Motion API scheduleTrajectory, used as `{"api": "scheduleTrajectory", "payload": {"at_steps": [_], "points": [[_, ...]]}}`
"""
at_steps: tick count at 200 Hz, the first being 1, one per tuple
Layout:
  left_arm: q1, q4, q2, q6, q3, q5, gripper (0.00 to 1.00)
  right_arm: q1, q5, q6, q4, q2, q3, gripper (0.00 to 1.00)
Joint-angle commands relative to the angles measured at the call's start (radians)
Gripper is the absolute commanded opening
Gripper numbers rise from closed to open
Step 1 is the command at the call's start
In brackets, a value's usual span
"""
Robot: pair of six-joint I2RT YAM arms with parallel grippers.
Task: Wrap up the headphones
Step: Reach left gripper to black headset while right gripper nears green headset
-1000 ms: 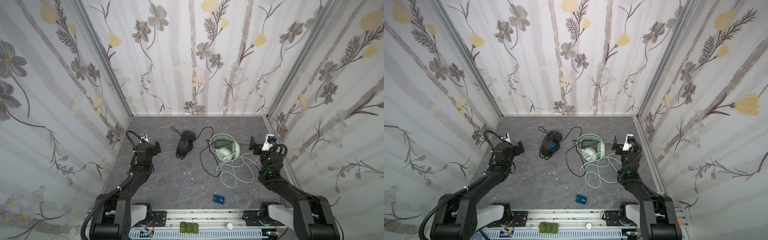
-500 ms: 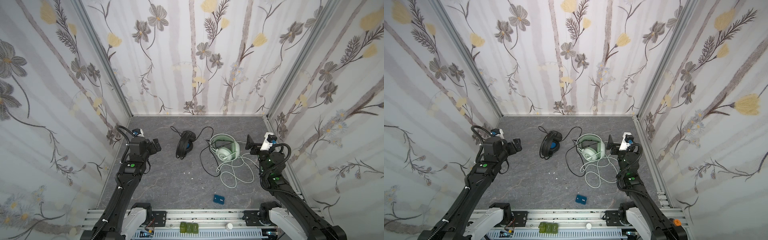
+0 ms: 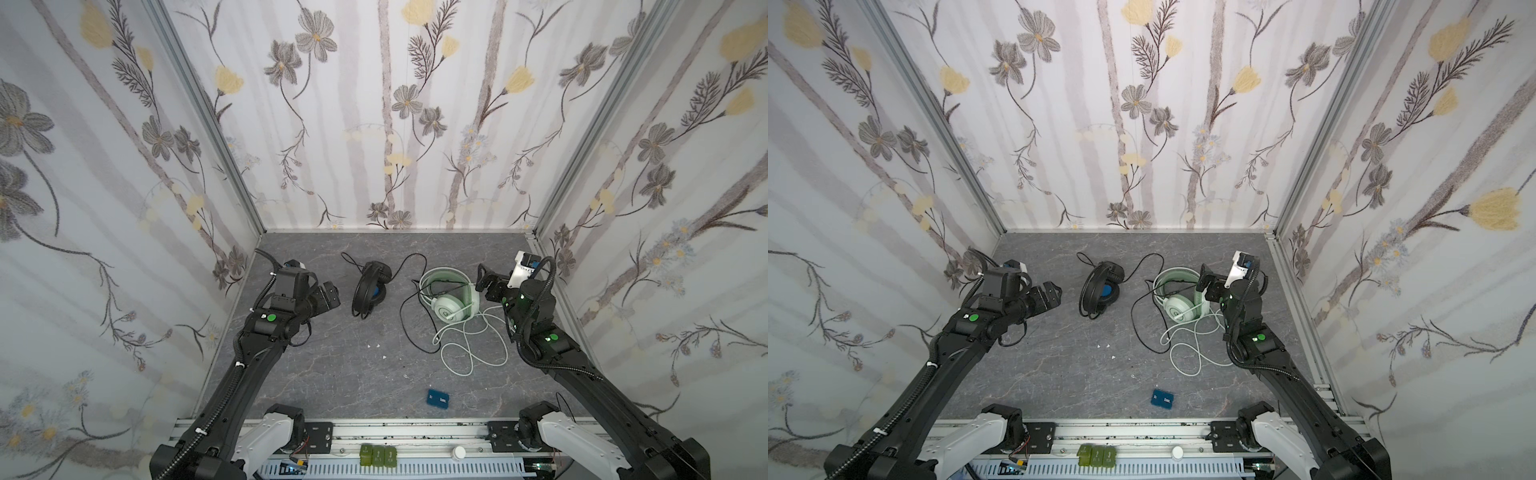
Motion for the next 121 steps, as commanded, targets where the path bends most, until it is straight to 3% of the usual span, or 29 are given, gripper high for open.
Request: {"api": "scheduleTrajectory", "payload": {"at_steps": [1,121], "points": [[-0.042,-0.087,0.046,-0.041,0.050,-0.055,1.00,0.024,0.045,0.079,-0.070,0.030,0.034,1.00],[-0.159,-0.102,0.267,-0.006,0.169,-0.190,1.00,0.161,0.004,0.140,-0.174,0.293,0.271,1.00]]}}
